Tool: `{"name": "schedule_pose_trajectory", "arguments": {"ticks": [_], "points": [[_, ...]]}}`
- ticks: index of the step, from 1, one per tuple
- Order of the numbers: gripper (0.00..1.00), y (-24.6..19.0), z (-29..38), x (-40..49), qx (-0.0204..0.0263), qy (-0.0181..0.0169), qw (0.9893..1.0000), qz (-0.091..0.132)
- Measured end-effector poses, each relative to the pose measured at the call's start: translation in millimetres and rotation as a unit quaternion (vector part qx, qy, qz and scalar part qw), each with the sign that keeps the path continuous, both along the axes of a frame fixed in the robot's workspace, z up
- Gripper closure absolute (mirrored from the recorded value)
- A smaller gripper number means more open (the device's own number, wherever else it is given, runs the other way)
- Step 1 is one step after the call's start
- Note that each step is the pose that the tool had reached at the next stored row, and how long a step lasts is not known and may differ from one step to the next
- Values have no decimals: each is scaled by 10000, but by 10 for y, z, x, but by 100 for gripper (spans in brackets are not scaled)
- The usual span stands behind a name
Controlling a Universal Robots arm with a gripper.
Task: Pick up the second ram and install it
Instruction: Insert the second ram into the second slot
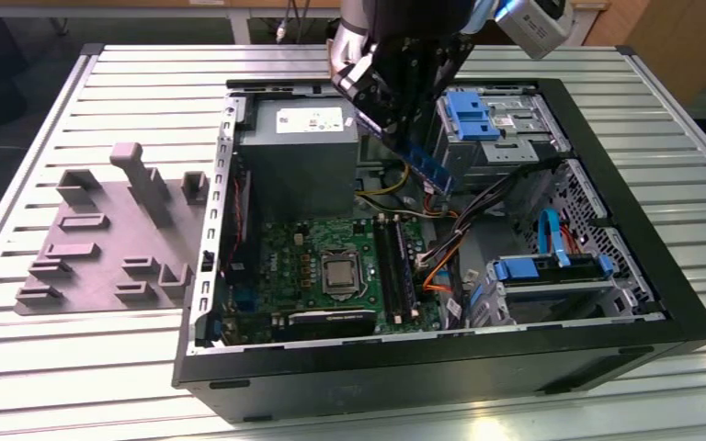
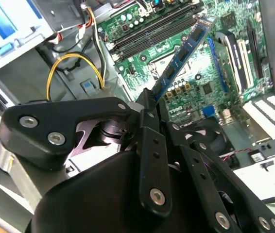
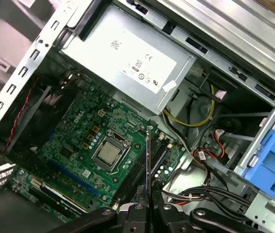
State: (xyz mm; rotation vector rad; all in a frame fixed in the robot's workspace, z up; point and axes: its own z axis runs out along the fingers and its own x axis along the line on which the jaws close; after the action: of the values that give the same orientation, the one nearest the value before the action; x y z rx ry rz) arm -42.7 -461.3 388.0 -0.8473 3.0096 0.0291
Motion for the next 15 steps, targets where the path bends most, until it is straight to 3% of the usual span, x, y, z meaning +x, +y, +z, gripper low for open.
{"name": "schedule_pose_trajectory", "arguments": {"ticks": [3, 7, 11, 15], "points": [[86, 0, -4, 0, -2, 0, 9997, -257], [86, 0, -10, 0, -7, 0, 9982, -606], [86, 0, -16, 0, -13, 0, 9956, -937], [86, 0, -22, 0, -15, 0, 9921, -1255]]}}
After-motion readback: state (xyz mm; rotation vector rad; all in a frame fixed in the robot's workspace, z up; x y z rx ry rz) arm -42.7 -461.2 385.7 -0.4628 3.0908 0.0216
